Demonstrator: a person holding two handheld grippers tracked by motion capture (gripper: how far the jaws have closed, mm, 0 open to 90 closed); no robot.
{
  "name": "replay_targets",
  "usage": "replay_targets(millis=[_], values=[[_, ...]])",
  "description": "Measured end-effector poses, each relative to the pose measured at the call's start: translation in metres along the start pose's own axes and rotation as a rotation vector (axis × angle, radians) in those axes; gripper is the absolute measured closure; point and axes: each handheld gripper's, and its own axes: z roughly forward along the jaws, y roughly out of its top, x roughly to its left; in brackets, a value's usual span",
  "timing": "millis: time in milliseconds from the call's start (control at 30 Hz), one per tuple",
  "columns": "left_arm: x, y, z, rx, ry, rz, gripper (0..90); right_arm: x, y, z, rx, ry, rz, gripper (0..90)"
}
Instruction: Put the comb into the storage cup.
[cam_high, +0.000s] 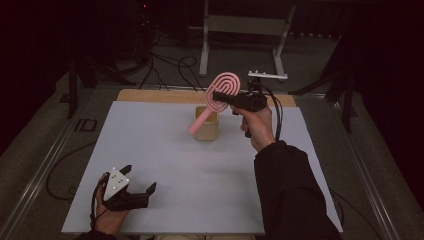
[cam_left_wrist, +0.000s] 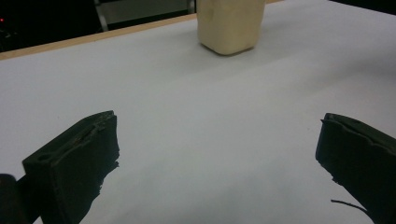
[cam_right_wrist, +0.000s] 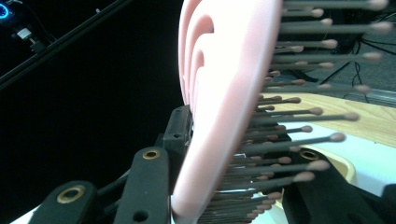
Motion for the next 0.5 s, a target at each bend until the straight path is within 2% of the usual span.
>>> replay_targets(millis=[500], values=[[-0.0007, -0.0002, 0.0005, -0.003, -0.002, -0.003, 0.0, -0.0080, 0.0032, 0.0066, -0.018, -0.030, 0.025, 64.0]])
